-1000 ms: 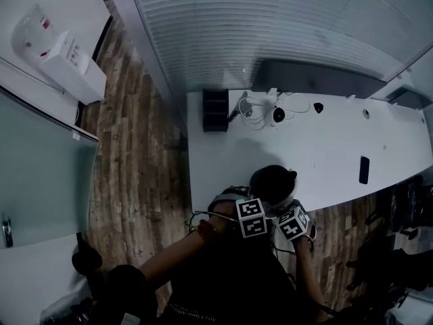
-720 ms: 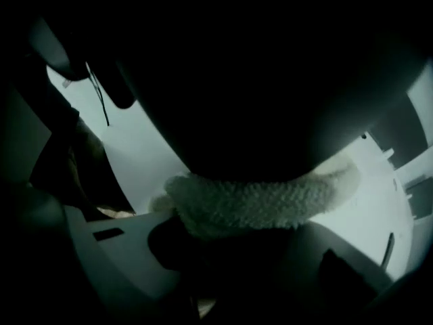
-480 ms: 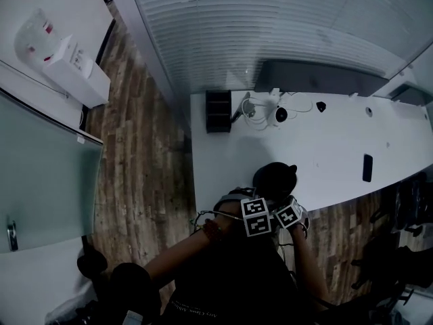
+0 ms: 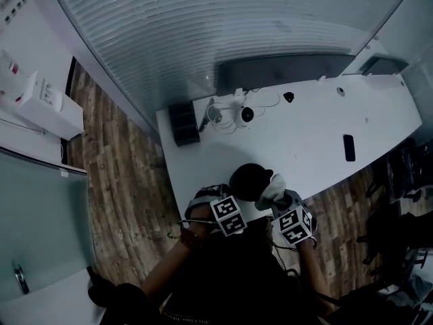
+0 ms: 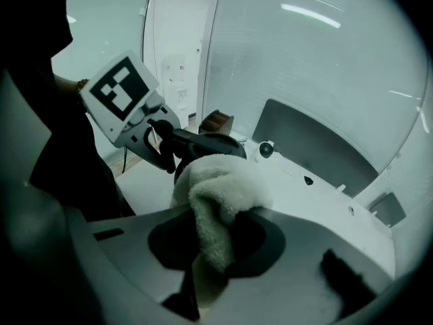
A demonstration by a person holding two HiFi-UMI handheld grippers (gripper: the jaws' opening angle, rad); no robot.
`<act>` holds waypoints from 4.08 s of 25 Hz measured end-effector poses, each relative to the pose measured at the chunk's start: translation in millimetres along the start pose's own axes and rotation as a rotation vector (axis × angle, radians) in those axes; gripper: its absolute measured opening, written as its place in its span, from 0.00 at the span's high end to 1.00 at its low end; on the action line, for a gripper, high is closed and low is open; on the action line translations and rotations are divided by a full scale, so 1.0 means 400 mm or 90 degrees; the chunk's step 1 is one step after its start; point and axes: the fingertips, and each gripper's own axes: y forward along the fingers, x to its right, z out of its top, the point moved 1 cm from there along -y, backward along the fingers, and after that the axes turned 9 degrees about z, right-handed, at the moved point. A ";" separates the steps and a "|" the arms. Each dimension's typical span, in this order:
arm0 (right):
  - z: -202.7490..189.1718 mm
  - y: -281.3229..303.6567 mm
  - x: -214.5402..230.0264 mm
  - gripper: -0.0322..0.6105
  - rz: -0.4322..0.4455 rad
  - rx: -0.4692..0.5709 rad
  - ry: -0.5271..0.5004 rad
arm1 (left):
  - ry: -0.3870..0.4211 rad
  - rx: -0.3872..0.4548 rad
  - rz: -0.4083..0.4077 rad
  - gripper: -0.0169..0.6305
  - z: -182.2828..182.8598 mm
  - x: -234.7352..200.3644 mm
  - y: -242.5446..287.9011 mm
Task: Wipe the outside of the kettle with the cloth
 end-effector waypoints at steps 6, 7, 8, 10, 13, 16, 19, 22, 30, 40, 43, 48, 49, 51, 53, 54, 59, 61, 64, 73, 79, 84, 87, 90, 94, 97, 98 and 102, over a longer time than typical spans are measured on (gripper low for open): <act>0.002 0.058 0.039 0.85 0.004 -0.055 -0.011 | -0.051 0.029 -0.007 0.78 0.010 0.018 -0.011; 0.002 0.058 0.044 0.85 0.004 -0.063 -0.016 | -0.052 0.033 -0.006 0.78 0.014 0.020 -0.011; 0.000 0.060 0.049 0.85 0.004 -0.074 -0.022 | -0.050 0.035 -0.005 0.78 0.017 0.022 -0.009; -0.013 0.065 0.055 0.85 0.006 -0.097 -0.028 | -0.039 0.035 -0.008 0.78 0.025 0.025 -0.007; -0.046 0.081 0.061 0.85 0.018 -0.127 -0.031 | -0.033 0.034 -0.007 0.78 0.026 0.028 -0.006; -0.097 0.134 0.060 0.85 0.049 -0.163 -0.046 | -0.039 0.037 -0.005 0.78 0.027 0.026 -0.009; -0.152 0.211 0.041 0.85 0.101 -0.147 -0.023 | -0.042 0.038 -0.004 0.78 0.024 0.026 -0.010; -0.226 0.321 -0.018 0.85 0.169 -0.161 -0.021 | -0.041 0.039 -0.002 0.78 0.019 0.026 -0.011; -0.248 0.328 -0.055 0.84 0.171 -0.118 0.023 | -0.016 0.028 0.014 0.77 0.013 0.004 -0.006; -0.009 0.020 -0.026 0.84 0.050 -0.013 -0.072 | 0.077 -0.015 0.041 0.77 -0.016 -0.092 0.020; -0.006 0.062 -0.015 0.85 0.050 -0.042 -0.094 | 0.071 -0.010 0.037 0.77 -0.012 -0.087 0.024; -0.028 0.069 -0.011 0.85 0.063 -0.074 -0.086 | 0.071 -0.001 0.038 0.77 -0.005 -0.082 0.022; -0.043 0.077 -0.013 0.85 0.067 -0.094 -0.083 | 0.073 -0.002 0.040 0.77 -0.003 -0.080 0.022; -0.075 0.108 -0.020 0.85 0.078 -0.135 -0.083 | 0.072 -0.003 0.041 0.77 -0.003 -0.080 0.023; -0.105 0.157 -0.031 0.84 0.096 -0.155 -0.088 | 0.065 -0.004 0.040 0.77 -0.007 -0.084 0.025; -0.119 0.184 -0.035 0.85 0.108 -0.158 -0.085 | 0.060 -0.004 0.039 0.77 -0.009 -0.089 0.027; -0.206 0.306 -0.075 0.84 0.162 -0.207 -0.038 | 0.059 -0.003 0.031 0.77 -0.021 -0.077 0.022; -0.236 0.344 -0.075 0.84 0.167 -0.219 -0.021 | 0.069 -0.004 0.037 0.77 -0.009 -0.078 0.022; -0.252 0.374 -0.078 0.84 0.165 -0.213 -0.038 | 0.073 -0.008 0.040 0.77 -0.003 -0.081 0.023; -0.170 0.115 -0.009 0.85 0.054 -0.030 -0.016 | 0.104 -0.002 0.018 0.77 -0.008 -0.078 0.019; 0.011 0.001 0.057 0.84 -0.009 0.021 -0.142 | 0.118 -0.011 0.017 0.77 -0.006 -0.079 0.020; 0.016 0.057 0.066 0.85 0.025 -0.028 -0.222 | 0.111 -0.023 0.020 0.77 -0.002 -0.076 0.022; 0.008 0.063 0.071 0.85 0.057 -0.006 -0.224 | 0.116 -0.037 0.024 0.77 -0.001 -0.076 0.024; -0.008 0.078 0.079 0.85 0.084 0.009 -0.247 | 0.127 -0.063 0.025 0.77 -0.003 -0.076 0.030; -0.050 0.129 0.087 0.85 0.116 0.016 -0.297 | 0.137 -0.090 0.024 0.77 -0.005 -0.070 0.037; -0.080 0.185 0.086 0.85 0.169 0.017 -0.318 | 0.132 -0.105 0.022 0.77 -0.006 -0.071 0.039; -0.095 0.209 0.079 0.85 0.189 0.014 -0.331 | 0.130 -0.114 0.021 0.77 -0.007 -0.071 0.039; -0.162 0.291 0.055 0.85 0.253 0.015 -0.383 | 0.117 -0.133 0.027 0.77 -0.003 -0.068 0.043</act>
